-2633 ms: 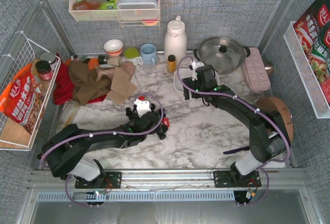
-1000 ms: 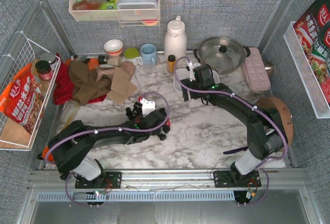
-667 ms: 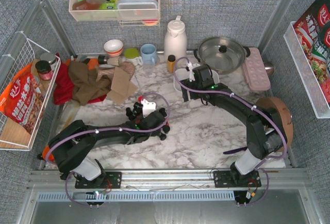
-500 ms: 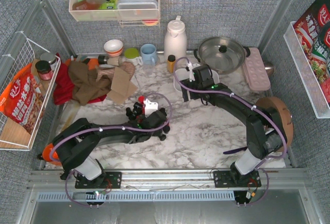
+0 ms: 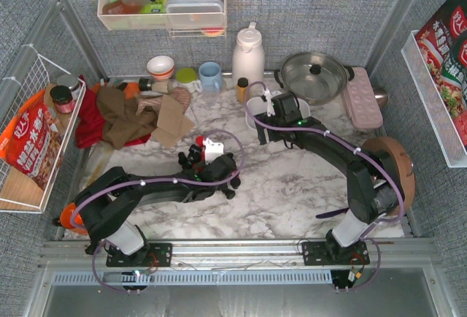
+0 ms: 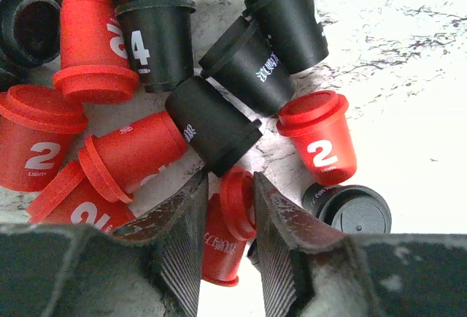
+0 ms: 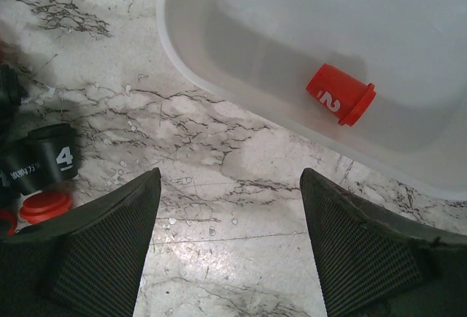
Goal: Mix the coffee capsules in the storage basket
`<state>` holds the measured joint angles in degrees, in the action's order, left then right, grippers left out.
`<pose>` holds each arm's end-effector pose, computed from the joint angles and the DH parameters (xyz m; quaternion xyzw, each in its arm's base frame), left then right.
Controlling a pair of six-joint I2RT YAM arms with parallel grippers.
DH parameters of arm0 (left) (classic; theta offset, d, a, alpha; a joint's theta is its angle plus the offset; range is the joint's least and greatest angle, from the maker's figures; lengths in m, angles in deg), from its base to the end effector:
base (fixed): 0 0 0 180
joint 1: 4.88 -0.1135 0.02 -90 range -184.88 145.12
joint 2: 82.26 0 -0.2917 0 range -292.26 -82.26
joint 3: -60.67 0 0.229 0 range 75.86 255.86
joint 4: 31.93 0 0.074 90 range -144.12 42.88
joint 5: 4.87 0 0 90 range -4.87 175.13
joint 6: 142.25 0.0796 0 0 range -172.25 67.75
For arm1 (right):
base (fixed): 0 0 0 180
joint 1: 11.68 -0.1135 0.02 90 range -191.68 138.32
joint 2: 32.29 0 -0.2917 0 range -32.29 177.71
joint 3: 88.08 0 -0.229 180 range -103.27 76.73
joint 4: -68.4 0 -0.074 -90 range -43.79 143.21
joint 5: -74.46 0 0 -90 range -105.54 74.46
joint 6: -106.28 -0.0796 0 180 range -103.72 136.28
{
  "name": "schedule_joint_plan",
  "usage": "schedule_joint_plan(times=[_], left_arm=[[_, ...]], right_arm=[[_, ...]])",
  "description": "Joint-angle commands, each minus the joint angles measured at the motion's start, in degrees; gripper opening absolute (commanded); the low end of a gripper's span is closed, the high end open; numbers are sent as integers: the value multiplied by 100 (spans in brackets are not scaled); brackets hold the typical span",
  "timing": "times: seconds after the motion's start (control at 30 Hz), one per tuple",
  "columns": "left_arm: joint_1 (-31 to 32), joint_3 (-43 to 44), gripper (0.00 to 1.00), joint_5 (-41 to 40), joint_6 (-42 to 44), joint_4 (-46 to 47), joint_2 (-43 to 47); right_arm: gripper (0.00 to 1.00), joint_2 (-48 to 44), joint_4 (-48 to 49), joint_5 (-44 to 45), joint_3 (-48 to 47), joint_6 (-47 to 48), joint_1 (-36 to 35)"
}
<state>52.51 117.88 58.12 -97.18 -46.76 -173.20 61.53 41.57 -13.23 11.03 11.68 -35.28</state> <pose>0.1981 -0.2426 0.1694 0.0166 0.9131 -0.1310 0.3859 0.3501 0.1495 0.2551 -0.1410 0.8942 0.0857 0.4161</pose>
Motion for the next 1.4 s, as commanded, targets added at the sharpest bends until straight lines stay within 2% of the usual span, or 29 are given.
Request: schedule_joint_plan(times=[0.0,0.57,0.77,1.1,1.37], left_arm=[[-1,36,39,-126,100,21,79],[-10,176,33,-331,363,-60,459],[-8,394,39,-341,-42,-650,283],[3,-119,38,145,-499,-217,766],[1,152,34,177,-404,-201,287]], right_arm=[[82,13,-39,-29,-71,21,-15],[82,78,-132,-4,-136,63,-30],[82,90,-159,-2,-155,80,-31],[82,144,-171,-11,-181,99,-44],[82,172,-233,-2,-216,130,-53]])
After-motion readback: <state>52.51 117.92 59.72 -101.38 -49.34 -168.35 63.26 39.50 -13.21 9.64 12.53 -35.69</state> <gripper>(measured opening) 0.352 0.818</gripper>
